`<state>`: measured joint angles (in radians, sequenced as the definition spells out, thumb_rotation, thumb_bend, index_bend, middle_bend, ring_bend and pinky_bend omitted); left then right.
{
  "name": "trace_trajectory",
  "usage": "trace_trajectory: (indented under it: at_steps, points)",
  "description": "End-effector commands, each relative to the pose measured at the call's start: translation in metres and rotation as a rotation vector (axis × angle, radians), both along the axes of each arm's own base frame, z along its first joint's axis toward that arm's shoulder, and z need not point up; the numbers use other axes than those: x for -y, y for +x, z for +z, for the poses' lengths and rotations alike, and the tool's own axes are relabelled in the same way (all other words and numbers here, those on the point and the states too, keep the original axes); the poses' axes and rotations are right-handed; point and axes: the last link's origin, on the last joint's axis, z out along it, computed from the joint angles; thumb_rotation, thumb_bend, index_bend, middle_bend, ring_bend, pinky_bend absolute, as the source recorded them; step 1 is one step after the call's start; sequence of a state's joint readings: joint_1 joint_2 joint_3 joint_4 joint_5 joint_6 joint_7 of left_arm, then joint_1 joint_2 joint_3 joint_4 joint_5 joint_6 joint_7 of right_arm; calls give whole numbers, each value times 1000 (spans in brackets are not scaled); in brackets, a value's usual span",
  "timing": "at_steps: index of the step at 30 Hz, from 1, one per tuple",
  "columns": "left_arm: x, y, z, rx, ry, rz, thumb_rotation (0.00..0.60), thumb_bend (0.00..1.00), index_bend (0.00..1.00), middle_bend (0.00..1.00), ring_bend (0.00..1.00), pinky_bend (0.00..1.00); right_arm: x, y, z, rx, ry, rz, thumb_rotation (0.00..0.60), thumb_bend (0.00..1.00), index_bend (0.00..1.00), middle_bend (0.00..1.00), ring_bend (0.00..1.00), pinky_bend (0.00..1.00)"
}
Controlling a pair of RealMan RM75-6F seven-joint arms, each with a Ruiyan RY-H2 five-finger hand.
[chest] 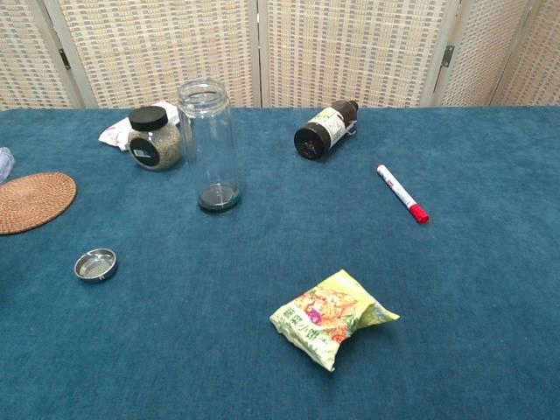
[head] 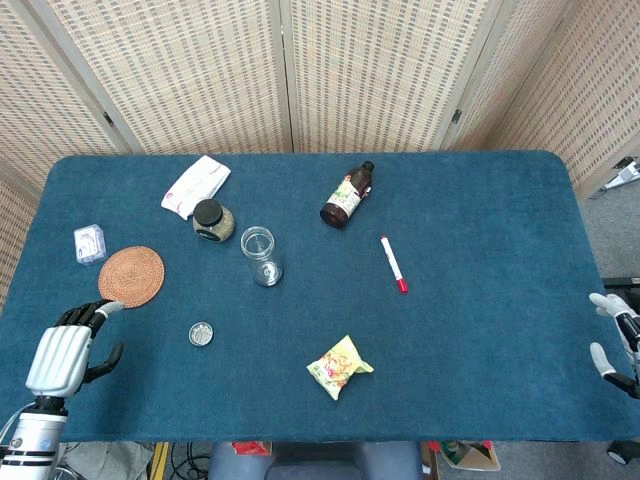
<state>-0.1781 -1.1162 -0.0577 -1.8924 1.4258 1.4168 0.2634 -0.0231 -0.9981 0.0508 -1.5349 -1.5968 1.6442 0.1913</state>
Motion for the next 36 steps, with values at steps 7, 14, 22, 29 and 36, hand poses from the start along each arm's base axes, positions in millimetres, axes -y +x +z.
trace_trajectory:
  at_steps: [7, 14, 22, 29, 36]
  points:
    - [-1, 0, 1, 3, 17, -19, 600, 401, 237, 225, 217, 214, 0, 1, 1, -2, -5, 4, 600, 367, 238, 344, 127, 213]
    - [-11, 6, -1, 20, -18, -86, 600, 401, 251, 225, 223, 215, 2, 7, 7, -14, -28, 24, 600, 367, 239, 343, 127, 213]
    - [-30, 12, -12, 40, -115, -157, 600, 401, 320, 262, 336, 351, 2, 10, 8, -23, -25, 24, 600, 367, 238, 338, 127, 213]
    - [-51, 16, -33, -5, -228, -189, 600, 361, 352, 450, 514, 715, 2, 10, 7, -24, -22, 16, 600, 367, 238, 338, 127, 213]
    - [-67, 21, -57, -59, -306, -211, 600, 319, 405, 819, 813, 985, 1, 7, 7, -25, -20, 2, 600, 367, 238, 337, 127, 213]
